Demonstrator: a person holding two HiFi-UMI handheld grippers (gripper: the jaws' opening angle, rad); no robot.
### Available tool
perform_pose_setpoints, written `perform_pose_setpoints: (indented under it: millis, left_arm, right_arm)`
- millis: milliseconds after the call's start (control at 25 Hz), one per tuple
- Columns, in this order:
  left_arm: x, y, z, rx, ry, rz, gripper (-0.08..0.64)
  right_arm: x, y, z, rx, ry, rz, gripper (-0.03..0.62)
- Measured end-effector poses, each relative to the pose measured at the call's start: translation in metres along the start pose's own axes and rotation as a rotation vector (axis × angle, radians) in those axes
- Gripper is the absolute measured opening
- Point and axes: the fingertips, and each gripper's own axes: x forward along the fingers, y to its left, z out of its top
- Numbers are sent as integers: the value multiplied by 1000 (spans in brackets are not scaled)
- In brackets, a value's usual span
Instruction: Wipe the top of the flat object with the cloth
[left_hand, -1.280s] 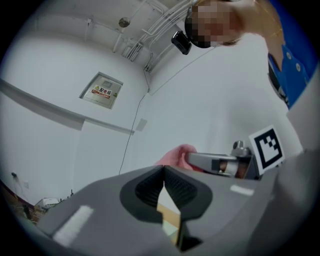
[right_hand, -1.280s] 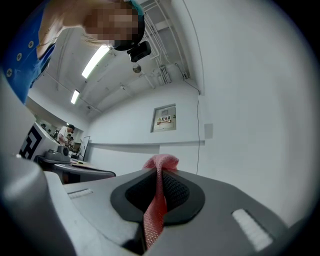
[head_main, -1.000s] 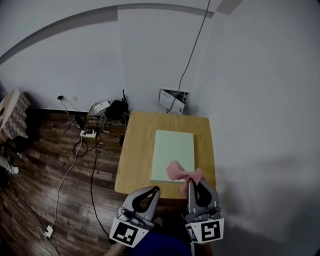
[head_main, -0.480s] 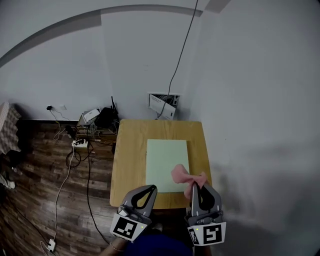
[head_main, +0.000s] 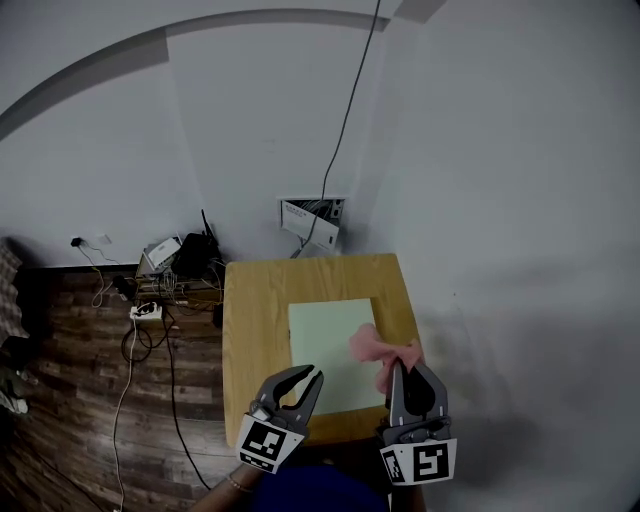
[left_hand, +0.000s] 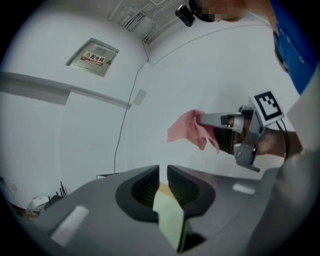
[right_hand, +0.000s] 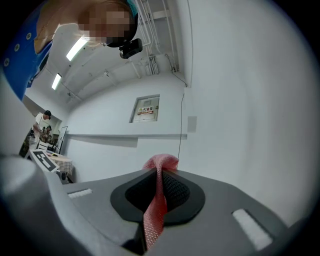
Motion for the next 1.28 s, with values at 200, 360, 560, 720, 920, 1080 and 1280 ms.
perform_pose_setpoints:
  millis: [200,360,560,720,920,1080,1280]
  left_arm:
    - [13,30,-46,-34,115,-45,82]
    - [18,42,-83,-36,207,-56,92]
    - [20,54,-124,-57,327,-70,143]
    - [21,42,-162,-59,461,-112,161]
    - [25,17,-187,-8,556,-196,161]
    - [30,4,-204,39,595,-235,144]
    - [35,5,-219,54,623,-229,144]
  right_arm:
    - [36,16,-13,-21,27,5,21]
    - [51,22,-29,-23,64,7,21]
    - [71,25,-51,-38,127,-9,21]
    - [85,22,-73,-52,174,-14,21]
    - [106,23,-97,-80,223,12,23]
    - [119,26,-120,-104,271,34,26]
    - [140,37,-156,-128,362,99,29]
